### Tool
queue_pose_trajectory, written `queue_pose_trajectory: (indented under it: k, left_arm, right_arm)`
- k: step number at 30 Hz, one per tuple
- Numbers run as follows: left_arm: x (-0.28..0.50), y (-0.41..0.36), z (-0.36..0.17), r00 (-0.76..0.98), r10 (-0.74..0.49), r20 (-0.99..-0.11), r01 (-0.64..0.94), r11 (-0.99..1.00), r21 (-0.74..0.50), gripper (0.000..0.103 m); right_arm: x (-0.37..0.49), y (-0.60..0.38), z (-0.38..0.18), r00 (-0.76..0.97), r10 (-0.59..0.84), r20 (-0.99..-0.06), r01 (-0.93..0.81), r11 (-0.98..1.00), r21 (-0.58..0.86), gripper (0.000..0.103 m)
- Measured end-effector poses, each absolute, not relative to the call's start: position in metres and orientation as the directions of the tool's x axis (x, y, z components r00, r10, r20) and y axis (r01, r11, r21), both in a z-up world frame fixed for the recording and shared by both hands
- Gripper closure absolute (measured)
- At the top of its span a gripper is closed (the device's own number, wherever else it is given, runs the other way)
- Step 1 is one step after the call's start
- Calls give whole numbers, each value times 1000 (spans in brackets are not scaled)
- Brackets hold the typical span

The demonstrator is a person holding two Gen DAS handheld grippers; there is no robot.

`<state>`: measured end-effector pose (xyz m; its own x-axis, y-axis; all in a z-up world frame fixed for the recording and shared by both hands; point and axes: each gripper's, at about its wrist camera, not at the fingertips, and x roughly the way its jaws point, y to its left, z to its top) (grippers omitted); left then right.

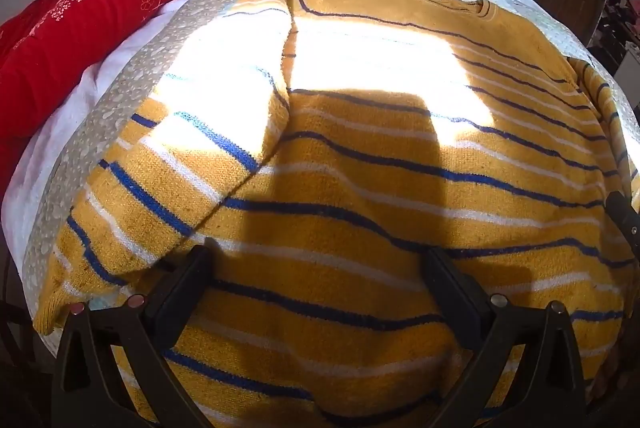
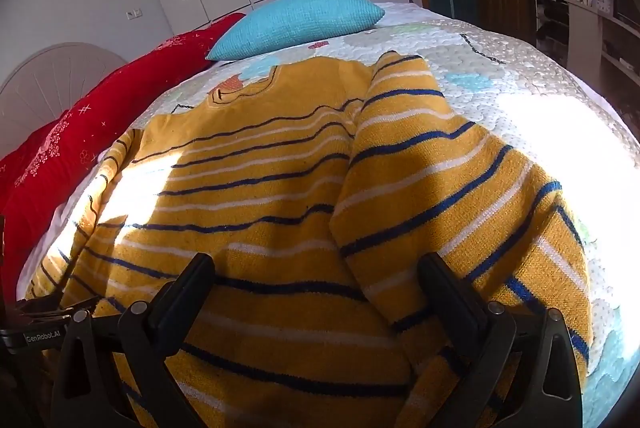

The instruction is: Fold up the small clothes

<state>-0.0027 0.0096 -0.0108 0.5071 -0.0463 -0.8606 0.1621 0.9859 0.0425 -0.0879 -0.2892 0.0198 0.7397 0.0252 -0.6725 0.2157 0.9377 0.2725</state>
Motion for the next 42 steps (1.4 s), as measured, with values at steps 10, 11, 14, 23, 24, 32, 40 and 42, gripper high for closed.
queue_pose_trajectory:
  k: [10, 11, 14, 23, 24, 32, 40, 42]
  left_arm:
    - [-5, 6, -2, 549, -22, -835, 161, 984, 80, 0]
    - [-6, 6, 4, 538, -36, -842, 166, 984, 64, 1]
    - [-15, 24, 30, 563, -135, -815, 164, 985, -50, 8]
    - [-16, 166, 71, 653, -46, -756, -40, 995, -95, 8]
    - [-14, 179, 64, 628, -27, -778, -78, 992, -97, 8]
    - [-18, 207, 23, 566, -259, -783, -20, 945, -326, 8]
    - [1, 210, 17, 556, -317, -768, -75, 902, -426, 90]
    - [7, 227, 28, 591, -249, -768, -125, 911, -392, 90]
  right_arm:
    - [-86, -287, 18, 733, 8, -680, 220, 943, 249, 0]
    - [-85, -286, 18, 732, 5, -682, 221, 944, 244, 0]
    - [-84, -284, 18, 724, -5, -690, 225, 947, 228, 0]
    - [-82, -278, 17, 699, -51, -714, 241, 956, 168, 0]
    - [-81, -277, 17, 695, -59, -717, 243, 957, 157, 0]
    - [-77, -270, 16, 659, -113, -743, 258, 963, 82, 0]
    - [-76, -266, 15, 644, -146, -751, 268, 962, 43, 0]
    - [-75, -265, 15, 639, -152, -754, 270, 962, 34, 0]
